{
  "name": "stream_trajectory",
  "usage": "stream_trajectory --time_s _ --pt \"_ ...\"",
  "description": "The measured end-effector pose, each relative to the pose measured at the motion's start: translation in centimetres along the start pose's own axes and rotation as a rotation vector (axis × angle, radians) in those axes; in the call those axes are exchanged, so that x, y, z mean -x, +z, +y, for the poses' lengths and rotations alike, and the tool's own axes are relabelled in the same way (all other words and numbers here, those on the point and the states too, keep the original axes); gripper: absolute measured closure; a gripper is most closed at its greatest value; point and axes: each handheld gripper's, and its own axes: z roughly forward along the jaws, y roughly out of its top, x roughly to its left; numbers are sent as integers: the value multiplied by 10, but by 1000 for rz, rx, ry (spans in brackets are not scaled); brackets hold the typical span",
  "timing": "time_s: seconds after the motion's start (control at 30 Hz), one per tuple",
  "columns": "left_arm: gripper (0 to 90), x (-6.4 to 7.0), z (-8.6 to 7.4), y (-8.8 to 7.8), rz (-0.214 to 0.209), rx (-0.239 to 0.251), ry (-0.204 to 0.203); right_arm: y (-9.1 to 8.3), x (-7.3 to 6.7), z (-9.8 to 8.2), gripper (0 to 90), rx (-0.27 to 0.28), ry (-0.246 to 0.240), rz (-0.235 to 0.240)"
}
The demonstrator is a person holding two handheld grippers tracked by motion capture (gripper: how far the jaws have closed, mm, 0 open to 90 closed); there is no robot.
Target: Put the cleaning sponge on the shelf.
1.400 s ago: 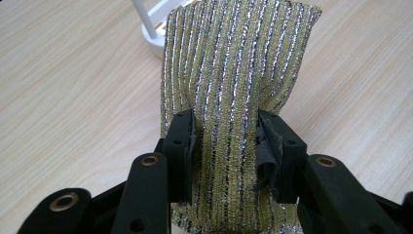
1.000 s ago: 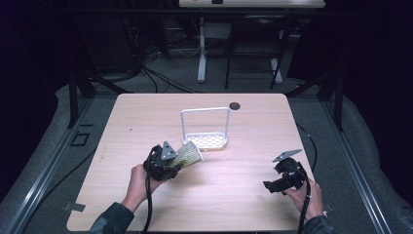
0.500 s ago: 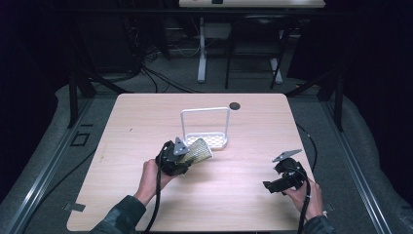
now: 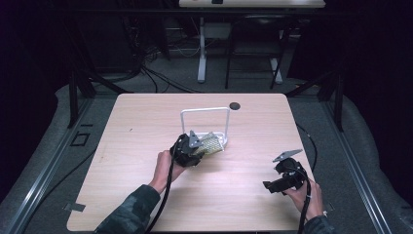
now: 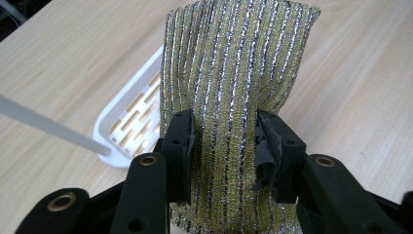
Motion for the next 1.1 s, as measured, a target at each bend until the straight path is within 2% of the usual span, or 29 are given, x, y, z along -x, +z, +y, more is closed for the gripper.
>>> stream_trajectory --time_s 0.2,0.4,0.57,0.77,0.93,1.03,1.1 --pt "606 -7 8 9 18 -3 33 0 -1 0 78 -1 -9 0" --pt "603 -11 15 20 62 -35 27 1 -1 0 79 4 -11 5" --pt "602 -9 21 27 68 -55 38 1 -3 1 79 4 -20 10" --pt "600 -9 26 34 71 -90 86 1 -2 1 79 6 -27 10" --pt "599 -10 26 39 67 -82 113 -1 -3 1 79 7 -23 16" --pt "600 -11 26 41 79 -91 130 -1 -3 1 79 14 -23 14" --pt "599 -12 24 43 83 -93 125 -1 -3 1 79 17 -23 13"
